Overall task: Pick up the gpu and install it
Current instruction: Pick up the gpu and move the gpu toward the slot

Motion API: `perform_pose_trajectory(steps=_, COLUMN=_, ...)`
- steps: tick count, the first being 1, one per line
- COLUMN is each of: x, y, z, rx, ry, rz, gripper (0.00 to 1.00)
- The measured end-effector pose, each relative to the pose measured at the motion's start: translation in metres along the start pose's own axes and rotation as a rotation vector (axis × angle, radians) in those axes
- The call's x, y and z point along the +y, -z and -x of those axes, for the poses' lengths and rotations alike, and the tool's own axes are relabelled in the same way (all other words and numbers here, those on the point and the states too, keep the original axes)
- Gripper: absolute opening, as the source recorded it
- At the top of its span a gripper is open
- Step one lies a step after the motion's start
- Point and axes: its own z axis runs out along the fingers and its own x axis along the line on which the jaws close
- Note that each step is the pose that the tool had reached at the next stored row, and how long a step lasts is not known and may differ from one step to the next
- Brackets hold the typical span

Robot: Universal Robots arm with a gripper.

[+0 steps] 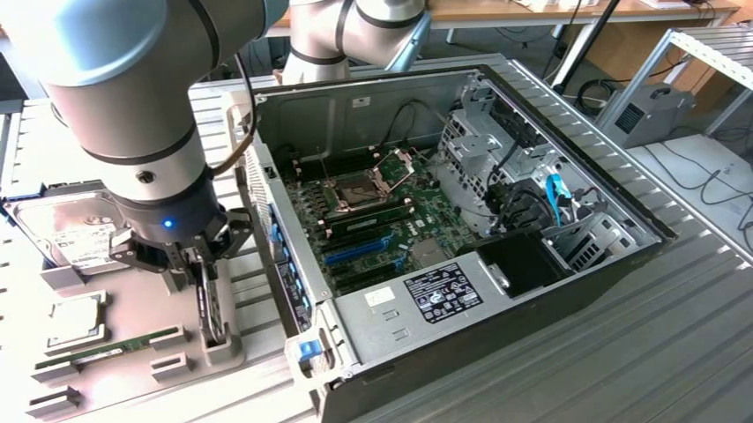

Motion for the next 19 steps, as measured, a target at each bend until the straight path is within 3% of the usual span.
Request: perform_pose_trajectory(steps=19, x=0.0004, y=0.0081, z=0.0002, rx=0.0000, ry=0.000, rz=0.0000, gripper=0.26)
